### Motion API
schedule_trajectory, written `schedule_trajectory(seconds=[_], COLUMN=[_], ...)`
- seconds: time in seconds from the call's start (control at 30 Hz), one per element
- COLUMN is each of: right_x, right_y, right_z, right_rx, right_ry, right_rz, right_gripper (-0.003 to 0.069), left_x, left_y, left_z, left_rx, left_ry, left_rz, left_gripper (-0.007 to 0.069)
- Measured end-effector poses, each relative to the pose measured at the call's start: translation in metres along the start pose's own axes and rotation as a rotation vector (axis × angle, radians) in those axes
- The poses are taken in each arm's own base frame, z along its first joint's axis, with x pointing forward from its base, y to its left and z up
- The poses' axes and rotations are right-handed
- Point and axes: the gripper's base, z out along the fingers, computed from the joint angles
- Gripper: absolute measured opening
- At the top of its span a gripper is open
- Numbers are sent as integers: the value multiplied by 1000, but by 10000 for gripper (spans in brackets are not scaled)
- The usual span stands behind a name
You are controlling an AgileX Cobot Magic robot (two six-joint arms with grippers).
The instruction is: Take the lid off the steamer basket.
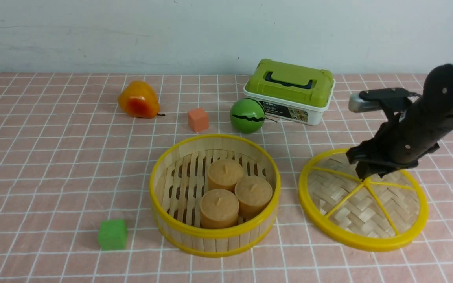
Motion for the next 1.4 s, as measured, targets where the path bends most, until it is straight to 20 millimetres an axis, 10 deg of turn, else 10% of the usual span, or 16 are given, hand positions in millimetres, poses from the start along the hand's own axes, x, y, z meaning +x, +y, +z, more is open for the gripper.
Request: schedule_trajectory(seconds=[0.17, 0.2, 0.23, 0.4, 0.6, 0.87, 1.4], right_x=[-11, -6, -4, 49, 115, 149, 170], right_y=[11, 18, 19, 29, 27, 27, 30], right_z=[-73, -129, -139, -220, -230, -242, -258], right_rx=[-10, -8, -7, 4, 22, 33, 29], right_ry=[-126, -252, -276, -453, -535, -623, -649], right_rz=[-64, -107, -113, -154, -155, -162, -173], right_gripper=[501, 527, 529, 500, 306, 8, -16], left_x=[0, 0, 0, 0, 0, 0, 0], left_y=[0, 0, 0, 0, 0, 0, 0], left_z=[0, 0, 0, 0, 0, 0, 0], left_rx=[0, 0, 0, 0, 0, 0, 0], left_ry=[0, 0, 0, 0, 0, 0, 0], left_rz=[0, 0, 0, 0, 0, 0, 0], left_gripper=[239, 239, 239, 239, 239, 239, 239])
